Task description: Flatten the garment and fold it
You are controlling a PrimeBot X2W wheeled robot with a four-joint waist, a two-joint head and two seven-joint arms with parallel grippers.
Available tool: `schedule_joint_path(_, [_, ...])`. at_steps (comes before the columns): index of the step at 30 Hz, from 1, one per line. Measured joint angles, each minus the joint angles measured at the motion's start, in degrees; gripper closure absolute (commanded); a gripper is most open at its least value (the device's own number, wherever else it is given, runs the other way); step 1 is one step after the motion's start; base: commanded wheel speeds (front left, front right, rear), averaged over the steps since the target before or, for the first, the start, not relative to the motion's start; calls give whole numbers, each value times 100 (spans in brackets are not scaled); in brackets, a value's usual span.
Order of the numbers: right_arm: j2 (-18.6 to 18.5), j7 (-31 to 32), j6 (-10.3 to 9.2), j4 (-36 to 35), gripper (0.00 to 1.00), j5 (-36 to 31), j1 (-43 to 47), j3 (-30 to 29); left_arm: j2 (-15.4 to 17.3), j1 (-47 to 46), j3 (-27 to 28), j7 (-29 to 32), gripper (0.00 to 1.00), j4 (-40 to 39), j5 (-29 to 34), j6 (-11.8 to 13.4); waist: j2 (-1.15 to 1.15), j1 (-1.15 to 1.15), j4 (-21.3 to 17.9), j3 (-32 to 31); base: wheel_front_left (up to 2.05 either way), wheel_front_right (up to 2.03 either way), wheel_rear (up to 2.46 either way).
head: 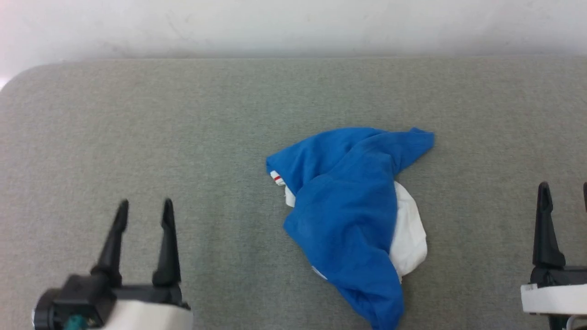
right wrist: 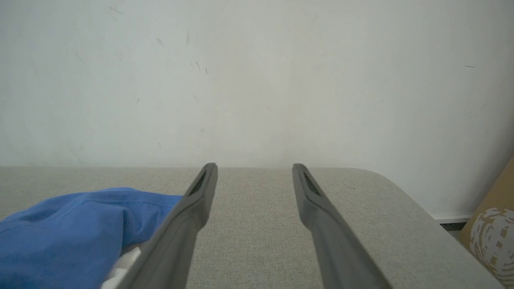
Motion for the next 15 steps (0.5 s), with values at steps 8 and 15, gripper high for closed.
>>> schedule_joint_path(8, [-1,445,0,-90,0,-189,48,255,-522,176,316,0,0,183,428,-670,0,0,234,34,0,0,0])
schedule_joint_path(15, [-15,2439,0,24,0,-598,-252,1179,-906,9,461,0,0,378,514,-1170,0,1,386,206,0,0,0])
